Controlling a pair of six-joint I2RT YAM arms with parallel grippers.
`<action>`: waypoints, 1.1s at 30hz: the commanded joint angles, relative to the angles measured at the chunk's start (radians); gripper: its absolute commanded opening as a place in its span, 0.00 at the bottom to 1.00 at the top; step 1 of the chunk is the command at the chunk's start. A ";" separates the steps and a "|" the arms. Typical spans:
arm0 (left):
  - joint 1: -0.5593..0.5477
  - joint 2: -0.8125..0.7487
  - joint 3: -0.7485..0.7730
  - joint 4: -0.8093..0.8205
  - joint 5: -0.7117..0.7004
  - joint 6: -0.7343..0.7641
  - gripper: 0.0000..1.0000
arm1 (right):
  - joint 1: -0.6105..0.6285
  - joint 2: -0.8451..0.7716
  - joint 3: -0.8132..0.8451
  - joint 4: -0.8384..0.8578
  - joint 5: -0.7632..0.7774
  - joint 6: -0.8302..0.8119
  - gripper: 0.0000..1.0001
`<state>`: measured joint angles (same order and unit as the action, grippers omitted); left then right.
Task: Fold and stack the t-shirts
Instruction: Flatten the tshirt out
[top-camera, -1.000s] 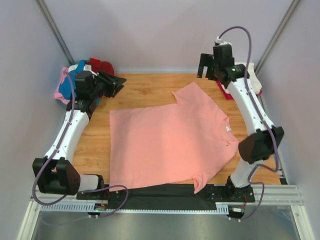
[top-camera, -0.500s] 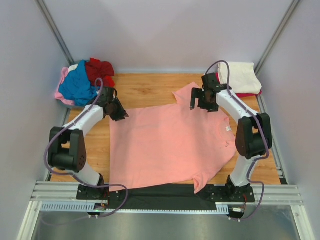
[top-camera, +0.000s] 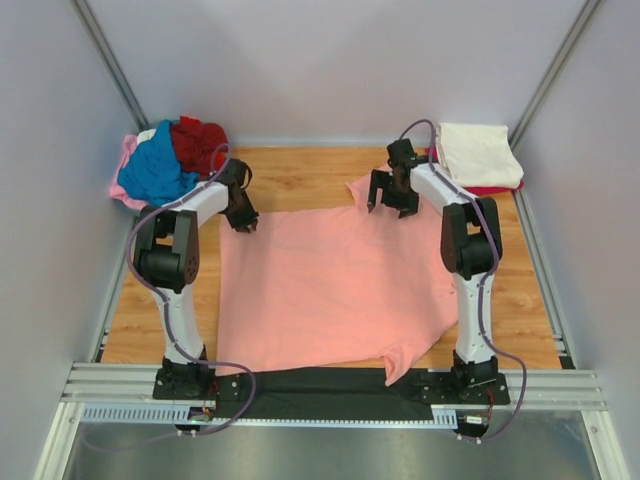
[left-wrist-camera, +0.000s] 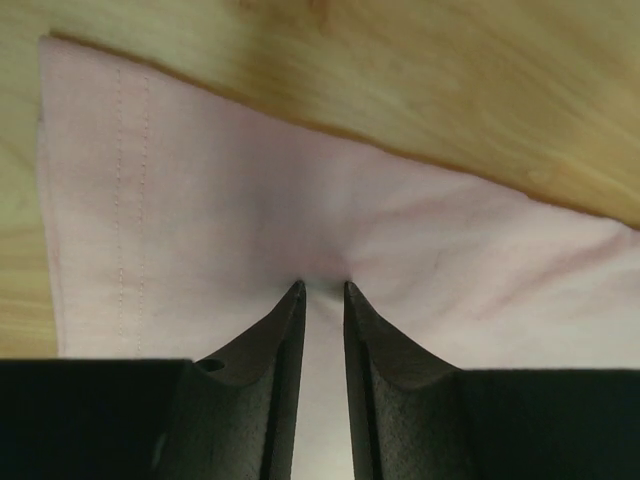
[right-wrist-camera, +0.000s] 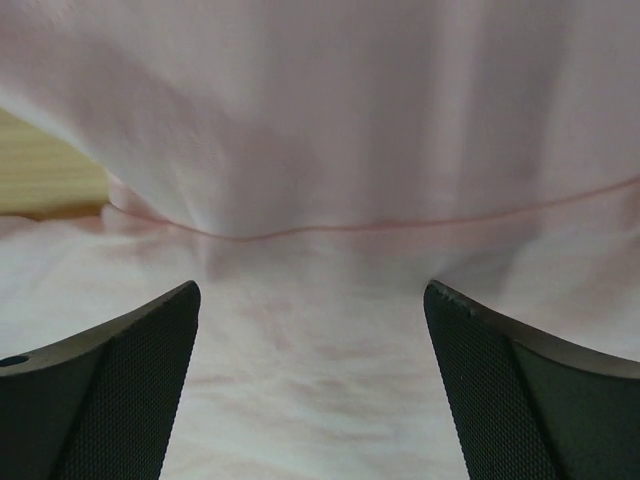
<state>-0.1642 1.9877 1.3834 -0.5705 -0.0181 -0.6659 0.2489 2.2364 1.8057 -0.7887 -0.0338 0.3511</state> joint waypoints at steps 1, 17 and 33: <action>0.000 0.074 0.109 -0.051 -0.066 0.045 0.29 | -0.037 0.087 0.127 -0.049 -0.038 0.045 0.94; 0.019 0.406 0.898 -0.375 -0.054 0.081 0.29 | -0.080 0.392 0.707 0.014 -0.342 0.062 0.91; -0.459 -0.253 0.398 -0.223 -0.359 0.377 0.48 | -0.125 -0.220 0.374 -0.057 -0.108 -0.014 1.00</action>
<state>-0.4786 1.7931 1.8812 -0.8097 -0.2474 -0.3847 0.1596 2.1941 2.2940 -0.8047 -0.2642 0.3618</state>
